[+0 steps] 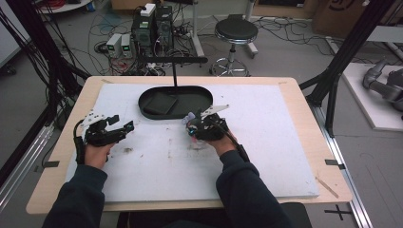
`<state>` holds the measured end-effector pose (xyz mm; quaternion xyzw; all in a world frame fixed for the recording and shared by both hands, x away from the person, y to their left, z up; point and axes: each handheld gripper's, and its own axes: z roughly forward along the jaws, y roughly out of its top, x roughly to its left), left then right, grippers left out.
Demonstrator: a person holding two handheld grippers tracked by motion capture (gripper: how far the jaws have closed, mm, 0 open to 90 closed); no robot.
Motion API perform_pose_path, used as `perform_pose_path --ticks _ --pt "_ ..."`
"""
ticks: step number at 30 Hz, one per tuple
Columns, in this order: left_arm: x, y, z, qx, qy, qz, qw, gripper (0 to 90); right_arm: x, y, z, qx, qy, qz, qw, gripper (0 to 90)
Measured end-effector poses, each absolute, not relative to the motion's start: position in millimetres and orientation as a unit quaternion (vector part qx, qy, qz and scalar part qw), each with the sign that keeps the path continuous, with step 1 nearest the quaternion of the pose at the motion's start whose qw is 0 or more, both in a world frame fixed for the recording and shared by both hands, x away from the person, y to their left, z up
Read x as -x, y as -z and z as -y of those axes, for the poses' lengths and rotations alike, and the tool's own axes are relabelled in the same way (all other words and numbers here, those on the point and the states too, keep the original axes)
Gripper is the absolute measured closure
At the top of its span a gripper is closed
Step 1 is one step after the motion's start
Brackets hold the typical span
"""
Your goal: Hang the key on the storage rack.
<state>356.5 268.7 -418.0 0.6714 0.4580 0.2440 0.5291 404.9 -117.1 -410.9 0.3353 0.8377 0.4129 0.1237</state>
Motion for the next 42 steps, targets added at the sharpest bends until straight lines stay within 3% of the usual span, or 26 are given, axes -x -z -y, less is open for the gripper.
perform_pose_path --ticks 18,42 --pt "-358 419 -267 -0.674 -0.245 -0.448 0.534 27.3 -437 345 177 -0.330 -0.449 -0.808 0.189 45.3" --pt "-358 419 -269 -0.671 -0.243 -0.451 0.536 27.3 -488 302 146 -0.333 -0.446 -0.780 0.285 45.3"
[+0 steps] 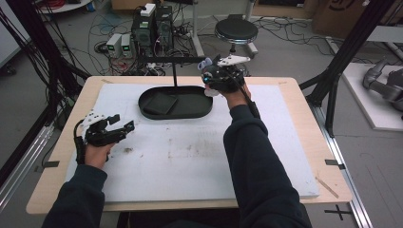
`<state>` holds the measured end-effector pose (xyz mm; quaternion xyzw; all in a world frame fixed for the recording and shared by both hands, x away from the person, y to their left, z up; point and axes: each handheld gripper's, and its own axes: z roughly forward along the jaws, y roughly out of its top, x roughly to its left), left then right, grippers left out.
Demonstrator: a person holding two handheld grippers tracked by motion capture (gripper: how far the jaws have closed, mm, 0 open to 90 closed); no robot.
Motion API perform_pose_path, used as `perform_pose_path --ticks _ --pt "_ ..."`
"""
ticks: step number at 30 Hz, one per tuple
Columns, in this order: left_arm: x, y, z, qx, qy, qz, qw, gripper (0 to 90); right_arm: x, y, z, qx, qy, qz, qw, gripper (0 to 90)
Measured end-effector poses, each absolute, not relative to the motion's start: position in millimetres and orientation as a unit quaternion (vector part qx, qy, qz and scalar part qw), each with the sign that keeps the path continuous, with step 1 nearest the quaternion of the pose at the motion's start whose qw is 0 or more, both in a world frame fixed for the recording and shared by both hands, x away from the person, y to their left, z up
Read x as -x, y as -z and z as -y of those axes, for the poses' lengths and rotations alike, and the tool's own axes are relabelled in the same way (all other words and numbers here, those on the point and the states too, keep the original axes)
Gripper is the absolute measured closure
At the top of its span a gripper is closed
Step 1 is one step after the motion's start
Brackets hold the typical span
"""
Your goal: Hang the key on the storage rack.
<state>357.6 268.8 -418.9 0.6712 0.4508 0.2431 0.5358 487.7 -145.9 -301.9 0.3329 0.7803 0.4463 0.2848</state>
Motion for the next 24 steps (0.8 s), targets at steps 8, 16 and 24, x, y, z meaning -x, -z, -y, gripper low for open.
perform_pose_path --ticks 8,16,24 --pt "-358 419 -269 -0.670 -0.243 -0.453 0.536 27.4 -498 309 142 -0.355 -0.418 -0.782 0.296 45.2" --pt "-358 420 -270 -0.670 -0.242 -0.454 0.535 27.3 -514 330 135 -0.383 -0.393 -0.787 0.282 45.2" --pt "-358 420 -270 -0.670 -0.242 -0.456 0.533 27.4 -523 349 125 -0.402 -0.386 -0.791 0.253 45.1"
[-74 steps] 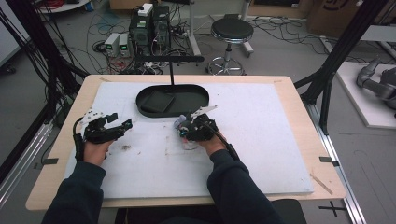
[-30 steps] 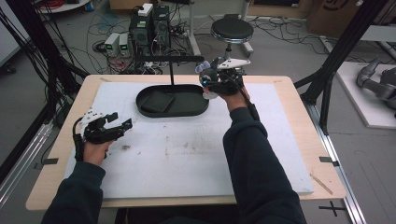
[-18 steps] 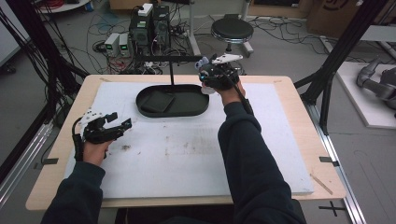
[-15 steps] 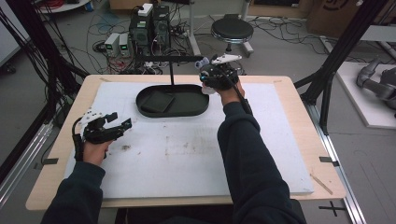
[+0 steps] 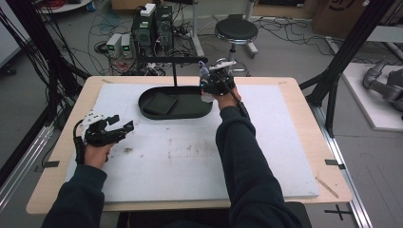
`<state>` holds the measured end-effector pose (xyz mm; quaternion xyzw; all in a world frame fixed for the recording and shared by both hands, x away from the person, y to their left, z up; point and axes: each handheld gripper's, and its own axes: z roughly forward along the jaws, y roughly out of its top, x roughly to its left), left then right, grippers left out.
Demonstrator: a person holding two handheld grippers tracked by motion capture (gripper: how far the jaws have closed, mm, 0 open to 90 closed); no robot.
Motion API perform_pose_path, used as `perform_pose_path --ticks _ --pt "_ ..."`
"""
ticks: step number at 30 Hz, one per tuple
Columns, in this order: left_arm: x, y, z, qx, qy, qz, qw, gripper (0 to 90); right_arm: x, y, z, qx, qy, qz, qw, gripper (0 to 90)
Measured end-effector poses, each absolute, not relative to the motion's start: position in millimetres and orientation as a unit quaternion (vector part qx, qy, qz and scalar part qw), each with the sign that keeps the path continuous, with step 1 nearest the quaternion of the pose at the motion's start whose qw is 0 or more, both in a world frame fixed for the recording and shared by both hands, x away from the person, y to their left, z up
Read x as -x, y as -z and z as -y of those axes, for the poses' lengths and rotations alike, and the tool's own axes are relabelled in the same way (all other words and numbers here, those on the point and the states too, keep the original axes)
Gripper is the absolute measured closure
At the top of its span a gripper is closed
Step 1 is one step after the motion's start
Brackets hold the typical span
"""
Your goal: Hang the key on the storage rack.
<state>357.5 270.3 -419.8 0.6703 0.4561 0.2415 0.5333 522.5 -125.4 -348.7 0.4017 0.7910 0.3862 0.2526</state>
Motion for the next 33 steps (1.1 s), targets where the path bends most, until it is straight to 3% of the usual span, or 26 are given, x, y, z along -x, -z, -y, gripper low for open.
perform_pose_path --ticks 5,14,17,21,30,33 --pt "-357 420 -271 -0.672 -0.240 -0.455 0.533 27.3 -524 353 124 -0.416 -0.388 -0.782 0.256 43.1" --pt "-357 421 -271 -0.665 -0.237 -0.458 0.540 27.3 -520 359 144 -0.448 -0.383 -0.766 0.256 31.0" --pt "-358 421 -271 -0.668 -0.236 -0.457 0.538 27.3 -517 356 157 -0.453 -0.384 -0.767 0.242 31.2" --pt "-358 421 -271 -0.665 -0.235 -0.459 0.540 27.3 -503 351 175 -0.430 -0.399 -0.765 0.267 32.6" --pt "-358 422 -271 -0.663 -0.235 -0.462 0.541 27.3 -467 345 216 -0.393 -0.412 -0.787 0.237 20.7" --pt "-358 421 -271 -0.658 -0.239 -0.464 0.542 27.0 -455 341 226 -0.388 -0.396 -0.804 0.215 20.5"
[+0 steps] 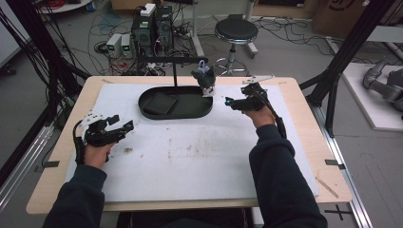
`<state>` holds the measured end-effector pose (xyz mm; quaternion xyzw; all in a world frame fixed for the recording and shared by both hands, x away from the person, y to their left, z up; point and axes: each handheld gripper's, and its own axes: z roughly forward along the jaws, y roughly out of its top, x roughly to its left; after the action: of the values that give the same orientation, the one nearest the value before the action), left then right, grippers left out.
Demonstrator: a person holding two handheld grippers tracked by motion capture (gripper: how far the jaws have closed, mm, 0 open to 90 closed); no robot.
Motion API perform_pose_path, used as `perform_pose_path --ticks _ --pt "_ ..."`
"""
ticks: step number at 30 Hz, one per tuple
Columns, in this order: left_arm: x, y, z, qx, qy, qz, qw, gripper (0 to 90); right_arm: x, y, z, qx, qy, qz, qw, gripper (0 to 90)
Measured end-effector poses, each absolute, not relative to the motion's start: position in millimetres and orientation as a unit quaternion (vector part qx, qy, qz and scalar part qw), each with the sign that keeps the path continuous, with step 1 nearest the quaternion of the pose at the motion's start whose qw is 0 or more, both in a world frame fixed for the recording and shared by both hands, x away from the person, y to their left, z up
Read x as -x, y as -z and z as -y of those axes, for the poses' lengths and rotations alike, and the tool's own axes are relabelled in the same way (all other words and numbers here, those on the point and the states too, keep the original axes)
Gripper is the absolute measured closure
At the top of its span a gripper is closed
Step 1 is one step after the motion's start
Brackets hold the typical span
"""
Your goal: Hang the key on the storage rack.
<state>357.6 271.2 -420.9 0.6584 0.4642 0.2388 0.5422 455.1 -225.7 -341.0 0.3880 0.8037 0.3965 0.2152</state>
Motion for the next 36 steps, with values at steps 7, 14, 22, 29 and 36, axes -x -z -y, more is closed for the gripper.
perform_pose_path --ticks 7,14,22,29,36 --pt "-356 421 -270 -0.663 -0.241 -0.462 0.537 26.9 -416 340 246 -0.353 -0.437 -0.791 0.243 20.7" --pt "-353 418 -270 -0.659 -0.252 -0.457 0.542 26.9 -390 355 266 -0.359 -0.444 -0.782 0.249 20.7" --pt "-352 417 -267 -0.658 -0.255 -0.452 0.546 27.0 -375 382 284 -0.370 -0.435 -0.782 0.250 20.7" --pt "-352 417 -266 -0.661 -0.254 -0.448 0.546 27.0 -370 397 289 -0.379 -0.421 -0.783 0.256 20.7" --pt "-352 417 -265 -0.663 -0.255 -0.443 0.547 26.9 -369 401 290 -0.364 -0.403 -0.795 0.270 20.7"
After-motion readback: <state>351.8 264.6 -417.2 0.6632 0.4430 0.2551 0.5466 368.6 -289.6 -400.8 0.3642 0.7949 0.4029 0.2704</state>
